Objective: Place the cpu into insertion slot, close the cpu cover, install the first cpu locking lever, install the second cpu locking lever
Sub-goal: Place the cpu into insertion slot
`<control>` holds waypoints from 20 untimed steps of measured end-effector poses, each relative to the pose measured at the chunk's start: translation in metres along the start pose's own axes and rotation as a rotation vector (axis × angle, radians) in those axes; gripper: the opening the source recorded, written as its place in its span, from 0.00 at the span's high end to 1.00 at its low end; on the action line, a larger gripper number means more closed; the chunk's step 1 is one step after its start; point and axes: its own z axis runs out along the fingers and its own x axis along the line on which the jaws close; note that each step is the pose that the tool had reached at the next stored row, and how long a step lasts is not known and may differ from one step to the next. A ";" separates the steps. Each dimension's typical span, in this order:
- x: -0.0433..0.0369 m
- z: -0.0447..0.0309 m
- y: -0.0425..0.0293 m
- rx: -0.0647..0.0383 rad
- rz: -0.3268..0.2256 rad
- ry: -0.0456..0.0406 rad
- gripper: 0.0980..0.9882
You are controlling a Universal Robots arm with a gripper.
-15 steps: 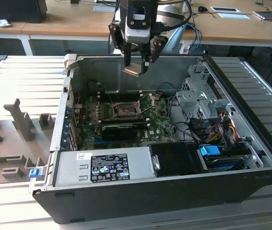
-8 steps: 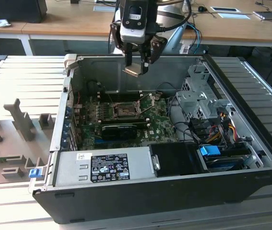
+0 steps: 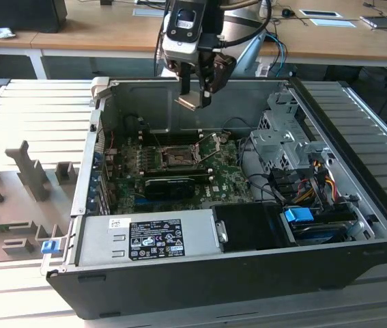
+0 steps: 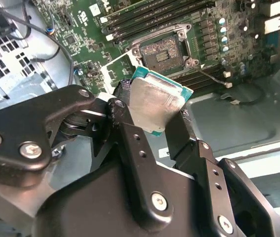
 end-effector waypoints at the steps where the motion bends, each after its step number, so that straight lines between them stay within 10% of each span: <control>1: 0.0000 0.0003 0.0000 0.000 0.009 -0.0009 0.52; 20: -0.0001 0.0075 -0.0008 -0.003 0.199 -0.0183 0.52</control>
